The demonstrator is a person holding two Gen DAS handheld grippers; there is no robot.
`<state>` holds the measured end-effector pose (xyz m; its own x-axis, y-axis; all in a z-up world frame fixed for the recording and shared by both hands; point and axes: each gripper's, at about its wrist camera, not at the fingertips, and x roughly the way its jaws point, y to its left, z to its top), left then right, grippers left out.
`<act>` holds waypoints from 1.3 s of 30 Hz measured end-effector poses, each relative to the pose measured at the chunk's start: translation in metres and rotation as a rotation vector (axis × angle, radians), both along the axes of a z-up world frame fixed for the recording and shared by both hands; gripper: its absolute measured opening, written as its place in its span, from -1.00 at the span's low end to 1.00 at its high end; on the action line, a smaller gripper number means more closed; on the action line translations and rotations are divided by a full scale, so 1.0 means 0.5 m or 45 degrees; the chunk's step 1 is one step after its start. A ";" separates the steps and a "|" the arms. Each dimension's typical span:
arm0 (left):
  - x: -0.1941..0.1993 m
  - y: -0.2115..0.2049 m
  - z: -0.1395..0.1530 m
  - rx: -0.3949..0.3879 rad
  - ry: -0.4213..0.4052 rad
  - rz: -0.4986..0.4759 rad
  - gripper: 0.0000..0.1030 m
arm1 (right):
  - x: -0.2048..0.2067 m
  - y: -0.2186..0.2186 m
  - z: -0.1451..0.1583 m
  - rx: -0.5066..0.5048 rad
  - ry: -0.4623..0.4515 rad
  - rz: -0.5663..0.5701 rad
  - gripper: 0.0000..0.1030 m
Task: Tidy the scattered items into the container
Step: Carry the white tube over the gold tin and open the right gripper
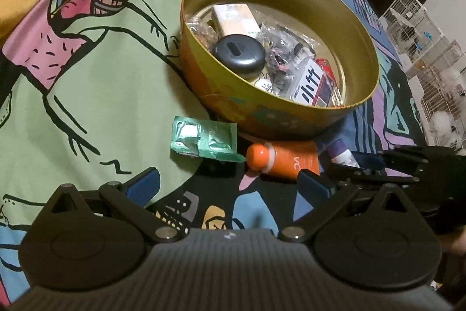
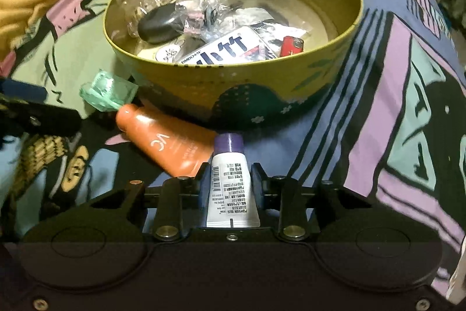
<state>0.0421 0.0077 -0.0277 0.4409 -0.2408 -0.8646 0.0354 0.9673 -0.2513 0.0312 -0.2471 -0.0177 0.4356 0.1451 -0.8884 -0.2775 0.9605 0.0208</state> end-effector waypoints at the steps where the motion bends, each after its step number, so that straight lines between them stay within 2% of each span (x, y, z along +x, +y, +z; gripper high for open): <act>1: -0.001 -0.002 -0.001 0.005 -0.001 -0.007 1.00 | -0.007 0.000 0.006 0.001 -0.007 -0.007 -0.45; 19: -0.026 -0.049 -0.002 0.016 -0.040 -0.147 1.00 | -0.147 -0.023 0.141 0.097 -0.158 -0.122 -0.45; 29: -0.029 -0.066 0.003 0.016 -0.069 -0.191 1.00 | -0.171 -0.053 0.200 0.101 -0.201 -0.155 -0.45; 39: -0.030 -0.076 0.003 0.018 -0.075 -0.219 1.00 | -0.153 -0.034 0.296 0.122 -0.286 -0.103 -0.45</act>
